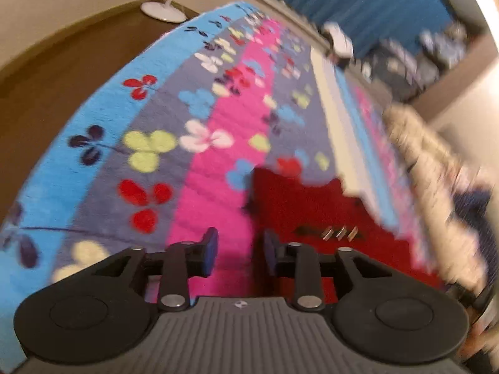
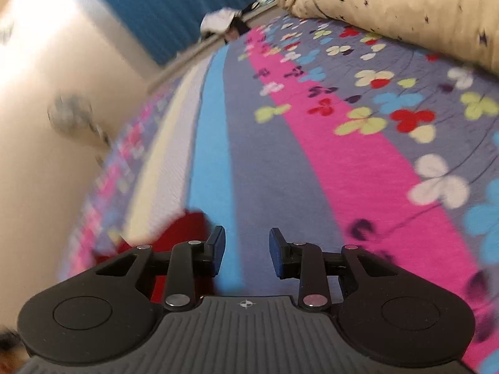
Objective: Fold small clothes
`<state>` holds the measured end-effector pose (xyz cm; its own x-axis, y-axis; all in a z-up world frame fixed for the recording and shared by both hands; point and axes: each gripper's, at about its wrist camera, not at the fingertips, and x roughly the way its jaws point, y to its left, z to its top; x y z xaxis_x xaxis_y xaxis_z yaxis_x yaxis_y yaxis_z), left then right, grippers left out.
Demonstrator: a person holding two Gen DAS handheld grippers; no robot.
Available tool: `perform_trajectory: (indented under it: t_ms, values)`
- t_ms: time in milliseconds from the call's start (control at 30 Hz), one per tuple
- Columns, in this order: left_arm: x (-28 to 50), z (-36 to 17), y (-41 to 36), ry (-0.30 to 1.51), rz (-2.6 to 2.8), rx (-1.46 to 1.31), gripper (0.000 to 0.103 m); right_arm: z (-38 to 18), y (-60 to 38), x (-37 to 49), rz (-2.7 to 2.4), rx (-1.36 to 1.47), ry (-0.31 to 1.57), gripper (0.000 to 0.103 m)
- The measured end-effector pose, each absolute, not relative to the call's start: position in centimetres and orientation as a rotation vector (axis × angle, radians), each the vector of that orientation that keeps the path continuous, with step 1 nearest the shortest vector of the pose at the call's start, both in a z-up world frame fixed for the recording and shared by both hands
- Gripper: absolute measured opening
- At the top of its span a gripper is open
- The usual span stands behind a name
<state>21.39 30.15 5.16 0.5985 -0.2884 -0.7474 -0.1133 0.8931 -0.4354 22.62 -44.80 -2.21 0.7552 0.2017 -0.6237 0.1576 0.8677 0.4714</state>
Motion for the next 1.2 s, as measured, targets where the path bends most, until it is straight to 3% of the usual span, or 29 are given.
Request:
perform_trajectory:
  t_ms: [200,667,1067,1133,1200]
  values:
    - [20.2,4.1,26.4,0.994,-0.208,-0.211,0.059,-4.4,-43.0,21.8,0.152,0.321,0.849,0.034]
    - [25.7,4.1,20.6,0.897,-0.228,-0.121,0.063,-3.9,-38.8,26.5,0.220,0.340,0.780,0.039]
    - [29.4,2.5,20.3,0.877,-0.192,-0.106,0.062,-5.2,-37.6,30.0,0.178,0.432,0.807,0.040]
    - [29.6,2.3,20.2,0.870,-0.198,-0.094,0.057,-5.4,-37.8,30.2,0.174,0.458,0.812,0.040]
    - [29.8,2.1,20.1,0.872,-0.204,-0.086,0.044,-5.6,-37.9,30.3,0.172,0.476,0.816,0.040]
